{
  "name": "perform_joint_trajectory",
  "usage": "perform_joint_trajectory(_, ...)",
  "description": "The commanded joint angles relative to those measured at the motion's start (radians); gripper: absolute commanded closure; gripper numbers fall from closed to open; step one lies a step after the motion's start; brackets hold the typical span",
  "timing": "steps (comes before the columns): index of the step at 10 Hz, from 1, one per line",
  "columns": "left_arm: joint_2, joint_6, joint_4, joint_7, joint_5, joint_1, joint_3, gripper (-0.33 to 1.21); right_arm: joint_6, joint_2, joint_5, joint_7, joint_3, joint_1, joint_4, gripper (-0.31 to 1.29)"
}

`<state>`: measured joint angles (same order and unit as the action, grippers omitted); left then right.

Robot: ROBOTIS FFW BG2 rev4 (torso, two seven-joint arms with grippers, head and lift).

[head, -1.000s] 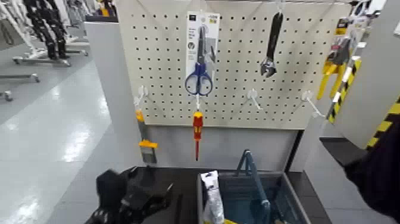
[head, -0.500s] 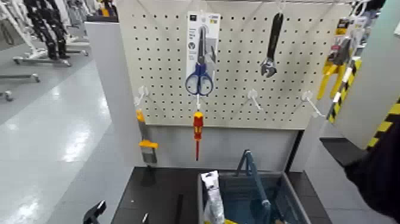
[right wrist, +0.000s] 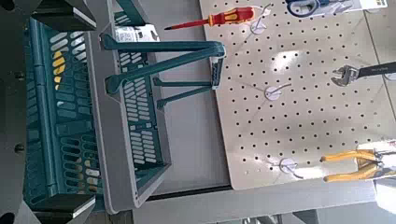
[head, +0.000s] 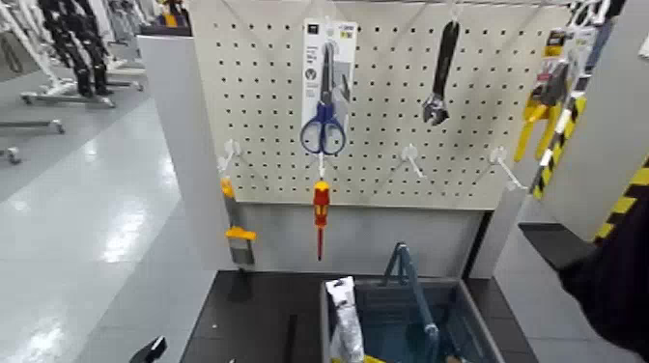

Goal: Put the red glue tube into the crate.

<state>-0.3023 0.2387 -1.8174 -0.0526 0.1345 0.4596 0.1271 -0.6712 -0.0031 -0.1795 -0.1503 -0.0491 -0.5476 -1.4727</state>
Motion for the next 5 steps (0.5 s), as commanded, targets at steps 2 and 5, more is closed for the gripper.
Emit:
perform_joint_trajectory(2,0.000,-0.012,0.000,-0.021,-0.004,-0.012,0.000,0.01,0.019,0.140,0.000,0.000,-0.005,0.000,-0.006,0.08)
perform_joint_trajectory(5,0.000,-0.030,0.000,-0.030,-0.010,-0.019,0.003,0.01,0.022,0.141,0.000,0.001,-0.002,-0.002,-0.009,0.12)
